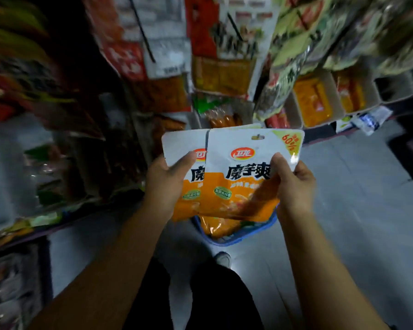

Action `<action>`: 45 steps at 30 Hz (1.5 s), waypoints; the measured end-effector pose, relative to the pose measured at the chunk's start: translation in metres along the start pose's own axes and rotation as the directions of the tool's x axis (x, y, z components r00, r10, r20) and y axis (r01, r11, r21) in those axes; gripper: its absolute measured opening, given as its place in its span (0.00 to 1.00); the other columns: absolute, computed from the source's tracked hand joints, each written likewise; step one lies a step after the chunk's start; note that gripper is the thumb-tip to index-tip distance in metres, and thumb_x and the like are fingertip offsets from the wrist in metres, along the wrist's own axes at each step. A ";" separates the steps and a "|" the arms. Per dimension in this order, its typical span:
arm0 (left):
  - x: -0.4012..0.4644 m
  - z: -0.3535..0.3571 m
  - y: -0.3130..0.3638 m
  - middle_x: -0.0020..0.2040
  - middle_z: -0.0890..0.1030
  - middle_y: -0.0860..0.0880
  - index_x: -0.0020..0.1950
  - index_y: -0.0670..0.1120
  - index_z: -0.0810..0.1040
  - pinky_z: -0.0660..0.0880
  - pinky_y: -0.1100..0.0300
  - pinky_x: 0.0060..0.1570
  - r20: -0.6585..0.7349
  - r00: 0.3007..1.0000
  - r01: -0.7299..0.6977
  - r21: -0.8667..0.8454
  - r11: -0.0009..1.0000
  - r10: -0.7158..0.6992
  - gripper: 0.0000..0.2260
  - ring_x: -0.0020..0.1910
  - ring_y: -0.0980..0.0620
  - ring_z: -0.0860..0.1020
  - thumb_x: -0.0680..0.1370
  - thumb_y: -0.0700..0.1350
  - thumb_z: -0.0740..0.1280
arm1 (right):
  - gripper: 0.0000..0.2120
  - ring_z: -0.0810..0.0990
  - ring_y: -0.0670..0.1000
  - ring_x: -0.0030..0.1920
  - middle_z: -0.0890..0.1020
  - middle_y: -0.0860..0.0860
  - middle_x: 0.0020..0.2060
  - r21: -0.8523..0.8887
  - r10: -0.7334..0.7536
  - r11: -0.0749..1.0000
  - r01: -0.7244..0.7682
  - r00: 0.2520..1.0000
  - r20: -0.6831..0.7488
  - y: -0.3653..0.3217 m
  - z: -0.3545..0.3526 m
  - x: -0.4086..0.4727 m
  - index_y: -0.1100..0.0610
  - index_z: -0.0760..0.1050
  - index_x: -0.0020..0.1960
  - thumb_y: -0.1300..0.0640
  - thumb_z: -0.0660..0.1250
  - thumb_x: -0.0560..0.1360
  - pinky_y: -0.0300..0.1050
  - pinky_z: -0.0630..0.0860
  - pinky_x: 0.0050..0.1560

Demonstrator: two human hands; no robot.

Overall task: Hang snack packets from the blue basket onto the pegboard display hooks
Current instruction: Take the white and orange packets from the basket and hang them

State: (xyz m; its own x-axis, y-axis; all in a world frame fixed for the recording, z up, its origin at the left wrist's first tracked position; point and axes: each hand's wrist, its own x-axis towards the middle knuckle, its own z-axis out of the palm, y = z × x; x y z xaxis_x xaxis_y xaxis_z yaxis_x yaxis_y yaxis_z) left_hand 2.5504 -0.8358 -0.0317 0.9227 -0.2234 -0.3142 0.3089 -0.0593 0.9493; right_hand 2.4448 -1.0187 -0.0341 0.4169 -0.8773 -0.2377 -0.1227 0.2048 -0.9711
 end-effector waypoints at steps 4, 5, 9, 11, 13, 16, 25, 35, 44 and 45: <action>-0.023 -0.051 0.094 0.36 0.84 0.60 0.42 0.55 0.79 0.79 0.60 0.35 -0.034 0.988 -0.150 0.024 0.988 0.150 0.03 0.37 0.58 0.83 0.73 0.50 0.71 | 0.03 0.81 0.38 0.33 0.84 0.41 0.31 0.046 -0.124 0.992 0.120 0.987 0.098 -0.082 0.040 -0.045 0.54 0.80 0.41 0.56 0.71 0.73 0.32 0.75 0.32; -0.027 -0.064 0.114 0.36 0.84 0.60 0.41 0.56 0.78 0.79 0.61 0.36 -0.053 0.977 -0.203 0.037 0.979 0.204 0.03 0.37 0.59 0.83 0.73 0.50 0.71 | 0.04 0.82 0.39 0.35 0.85 0.42 0.33 0.058 -0.150 0.988 0.144 0.979 0.137 -0.099 0.051 -0.055 0.53 0.80 0.40 0.55 0.72 0.73 0.34 0.75 0.34; -0.038 -0.107 0.186 0.40 0.83 0.61 0.41 0.56 0.80 0.78 0.65 0.45 -0.099 0.910 -0.403 0.011 0.915 0.403 0.04 0.43 0.62 0.82 0.74 0.47 0.69 | 0.06 0.83 0.40 0.37 0.86 0.43 0.36 0.127 -0.287 0.957 0.259 0.902 0.321 -0.154 0.097 -0.087 0.53 0.81 0.41 0.51 0.70 0.73 0.33 0.76 0.35; -0.040 -0.125 0.211 0.48 0.83 0.58 0.47 0.57 0.80 0.77 0.57 0.53 -0.086 0.893 -0.447 -0.047 0.894 0.442 0.06 0.51 0.56 0.82 0.76 0.45 0.67 | 0.06 0.83 0.41 0.41 0.86 0.43 0.39 0.141 -0.366 0.930 0.338 0.847 0.386 -0.175 0.117 -0.098 0.51 0.81 0.44 0.50 0.68 0.73 0.35 0.76 0.38; -0.038 -0.138 0.231 0.53 0.83 0.55 0.51 0.55 0.80 0.77 0.53 0.56 -0.084 0.884 -0.467 -0.096 0.879 0.460 0.07 0.54 0.53 0.81 0.77 0.44 0.66 | 0.05 0.84 0.45 0.46 0.86 0.45 0.43 0.163 -0.427 0.903 0.397 0.791 0.438 -0.191 0.133 -0.105 0.49 0.80 0.46 0.50 0.67 0.73 0.39 0.78 0.44; -0.034 -0.155 0.255 0.52 0.84 0.52 0.51 0.52 0.81 0.78 0.51 0.55 -0.104 0.890 -0.456 -0.183 0.871 0.444 0.06 0.53 0.50 0.82 0.78 0.44 0.66 | 0.06 0.84 0.52 0.49 0.86 0.50 0.48 0.198 -0.476 0.875 0.442 0.706 0.524 -0.206 0.152 -0.110 0.50 0.79 0.51 0.52 0.66 0.75 0.47 0.81 0.47; -0.016 -0.178 0.295 0.53 0.84 0.46 0.55 0.48 0.80 0.78 0.48 0.55 -0.016 0.886 -0.449 -0.278 0.849 0.464 0.08 0.53 0.46 0.82 0.77 0.44 0.65 | 0.07 0.85 0.50 0.48 0.86 0.49 0.48 0.219 -0.418 0.901 0.373 0.620 0.664 -0.228 0.193 -0.113 0.53 0.77 0.54 0.56 0.67 0.77 0.39 0.79 0.40; -0.002 -0.161 0.303 0.44 0.86 0.53 0.46 0.52 0.82 0.78 0.63 0.36 -0.147 0.841 -0.540 -0.243 0.806 0.520 0.05 0.43 0.53 0.84 0.77 0.44 0.67 | 0.03 0.80 0.46 0.34 0.83 0.47 0.34 0.250 -0.533 0.841 0.480 0.654 0.536 -0.236 0.200 -0.107 0.56 0.74 0.44 0.61 0.68 0.76 0.38 0.76 0.32; 0.011 -0.156 0.317 0.41 0.85 0.54 0.44 0.53 0.82 0.80 0.60 0.35 -0.202 0.827 -0.558 -0.188 0.808 0.524 0.03 0.41 0.53 0.84 0.76 0.47 0.69 | 0.05 0.80 0.41 0.34 0.83 0.43 0.33 0.262 -0.598 0.795 0.547 0.638 0.484 -0.246 0.206 -0.101 0.55 0.74 0.43 0.62 0.68 0.76 0.34 0.76 0.33; 0.013 -0.156 0.316 0.41 0.85 0.53 0.45 0.53 0.82 0.80 0.60 0.35 -0.208 0.833 -0.549 -0.193 0.813 0.513 0.03 0.41 0.53 0.84 0.76 0.46 0.68 | 0.05 0.80 0.42 0.34 0.83 0.44 0.33 0.250 -0.589 0.801 0.544 0.644 0.488 -0.245 0.208 -0.100 0.55 0.74 0.43 0.61 0.68 0.76 0.35 0.76 0.32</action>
State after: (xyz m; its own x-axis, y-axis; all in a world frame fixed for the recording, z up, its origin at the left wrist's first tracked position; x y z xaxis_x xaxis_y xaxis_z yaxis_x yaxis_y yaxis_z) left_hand 2.6961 -0.7054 0.2619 0.9750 -0.0140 0.2219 -0.2106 0.2625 0.9417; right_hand 2.6201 -0.8907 0.2234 0.7806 -0.4734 0.4082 0.3533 -0.2045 -0.9129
